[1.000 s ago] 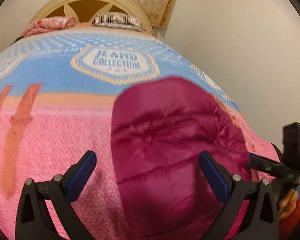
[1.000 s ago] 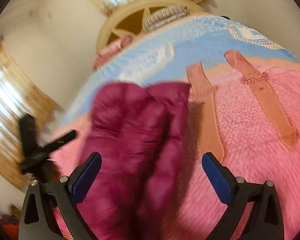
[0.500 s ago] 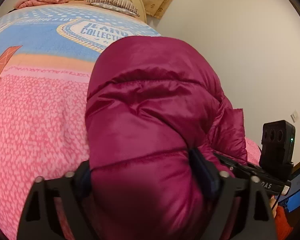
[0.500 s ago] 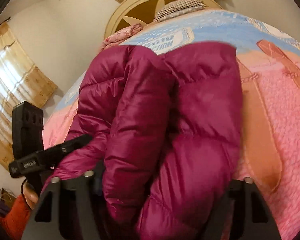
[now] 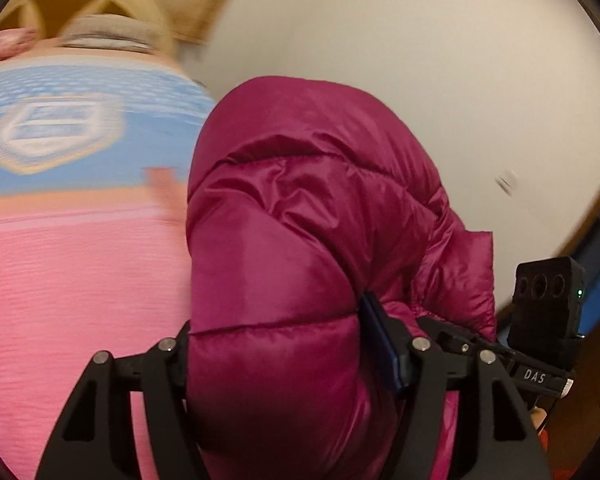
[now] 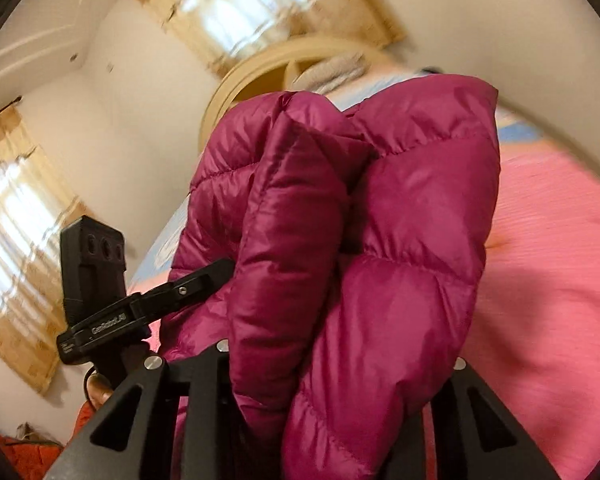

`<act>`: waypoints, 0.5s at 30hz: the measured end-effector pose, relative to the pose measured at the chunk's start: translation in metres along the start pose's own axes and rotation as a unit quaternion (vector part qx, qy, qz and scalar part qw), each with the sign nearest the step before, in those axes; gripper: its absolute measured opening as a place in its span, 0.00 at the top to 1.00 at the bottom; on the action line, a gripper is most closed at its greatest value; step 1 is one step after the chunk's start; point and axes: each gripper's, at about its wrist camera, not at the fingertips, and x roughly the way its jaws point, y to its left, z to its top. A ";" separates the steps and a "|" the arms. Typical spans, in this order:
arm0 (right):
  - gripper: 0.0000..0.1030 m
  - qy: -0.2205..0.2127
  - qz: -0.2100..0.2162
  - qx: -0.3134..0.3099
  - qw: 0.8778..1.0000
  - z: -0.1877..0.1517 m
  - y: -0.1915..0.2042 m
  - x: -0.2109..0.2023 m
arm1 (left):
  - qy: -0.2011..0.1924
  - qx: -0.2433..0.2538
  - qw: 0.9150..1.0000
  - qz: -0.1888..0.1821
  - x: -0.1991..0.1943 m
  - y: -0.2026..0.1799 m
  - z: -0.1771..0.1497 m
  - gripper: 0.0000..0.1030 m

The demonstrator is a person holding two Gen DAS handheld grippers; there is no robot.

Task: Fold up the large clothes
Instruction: 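Grasp the bundled jacket with the right gripper while the left gripper holds its other side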

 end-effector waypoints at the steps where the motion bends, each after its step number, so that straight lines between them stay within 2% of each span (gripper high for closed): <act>1: 0.69 -0.008 -0.017 0.007 1.000 -0.001 -0.014 -0.024 | 0.012 0.010 1.000 -0.009 0.016 -0.019 -0.001 0.33; 4: 0.69 -0.026 -0.060 0.028 0.997 -0.007 -0.060 -0.070 | 0.051 0.043 0.998 -0.016 0.072 -0.071 -0.004 0.33; 7: 0.69 -0.031 -0.096 0.054 0.994 -0.017 -0.110 -0.093 | 0.088 0.060 0.994 -0.004 0.127 -0.106 -0.012 0.33; 11: 0.69 -0.015 -0.119 0.094 0.988 -0.031 -0.174 -0.092 | 0.134 0.069 0.988 0.043 0.192 -0.131 -0.031 0.33; 15: 0.69 -0.005 -0.095 0.132 0.987 -0.045 -0.219 -0.082 | 0.132 0.095 0.981 0.109 0.216 -0.154 -0.046 0.22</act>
